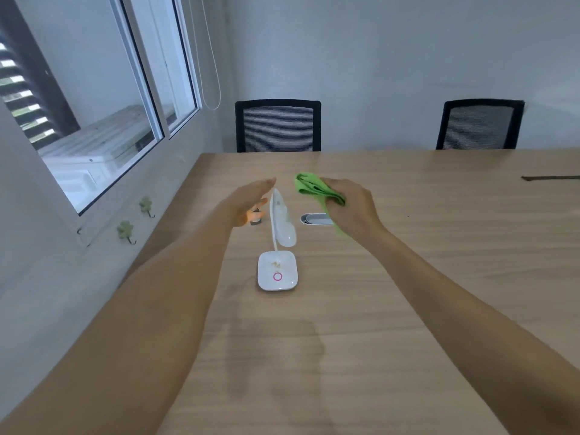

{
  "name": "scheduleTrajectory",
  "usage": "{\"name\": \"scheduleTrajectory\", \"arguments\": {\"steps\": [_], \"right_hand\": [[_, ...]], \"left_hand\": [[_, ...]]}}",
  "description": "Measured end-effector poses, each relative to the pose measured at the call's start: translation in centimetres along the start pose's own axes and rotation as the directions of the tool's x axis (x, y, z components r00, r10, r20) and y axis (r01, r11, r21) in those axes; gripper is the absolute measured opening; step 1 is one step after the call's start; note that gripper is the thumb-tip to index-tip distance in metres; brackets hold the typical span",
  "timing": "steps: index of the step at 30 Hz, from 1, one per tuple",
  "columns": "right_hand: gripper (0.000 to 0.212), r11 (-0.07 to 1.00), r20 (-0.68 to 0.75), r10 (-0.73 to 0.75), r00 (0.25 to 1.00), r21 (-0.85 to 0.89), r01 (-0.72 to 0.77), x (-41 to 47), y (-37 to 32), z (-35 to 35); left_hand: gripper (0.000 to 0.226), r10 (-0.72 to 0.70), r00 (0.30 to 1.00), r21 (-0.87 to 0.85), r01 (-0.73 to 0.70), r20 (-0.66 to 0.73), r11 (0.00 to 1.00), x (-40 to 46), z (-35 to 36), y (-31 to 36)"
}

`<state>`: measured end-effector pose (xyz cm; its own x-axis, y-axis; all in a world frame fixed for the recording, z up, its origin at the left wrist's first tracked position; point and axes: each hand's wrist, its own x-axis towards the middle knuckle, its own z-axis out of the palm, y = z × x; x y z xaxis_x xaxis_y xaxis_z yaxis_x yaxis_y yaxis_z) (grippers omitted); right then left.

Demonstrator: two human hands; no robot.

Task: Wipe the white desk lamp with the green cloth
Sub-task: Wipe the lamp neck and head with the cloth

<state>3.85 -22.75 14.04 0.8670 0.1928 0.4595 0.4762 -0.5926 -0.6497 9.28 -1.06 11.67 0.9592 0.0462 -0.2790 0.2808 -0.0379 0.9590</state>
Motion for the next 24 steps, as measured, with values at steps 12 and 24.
{"name": "scheduleTrajectory", "arguments": {"steps": [12, 24], "right_hand": [[0.056, 0.860, 0.238, -0.376, 0.896, -0.269, 0.433, 1.8, -0.8, 2.8], [0.042, 0.709, 0.240, -0.608, 0.757, -0.265, 0.653, -5.7, 1.7, 0.4]], "left_hand": [[0.028, 0.016, 0.999, -0.009, -0.016, -0.028, 1.000, 1.0, 0.2, -1.0], [0.056, 0.042, 0.999, -0.030, -0.042, -0.013, 0.999, 1.3, 0.1, -1.3]]}}
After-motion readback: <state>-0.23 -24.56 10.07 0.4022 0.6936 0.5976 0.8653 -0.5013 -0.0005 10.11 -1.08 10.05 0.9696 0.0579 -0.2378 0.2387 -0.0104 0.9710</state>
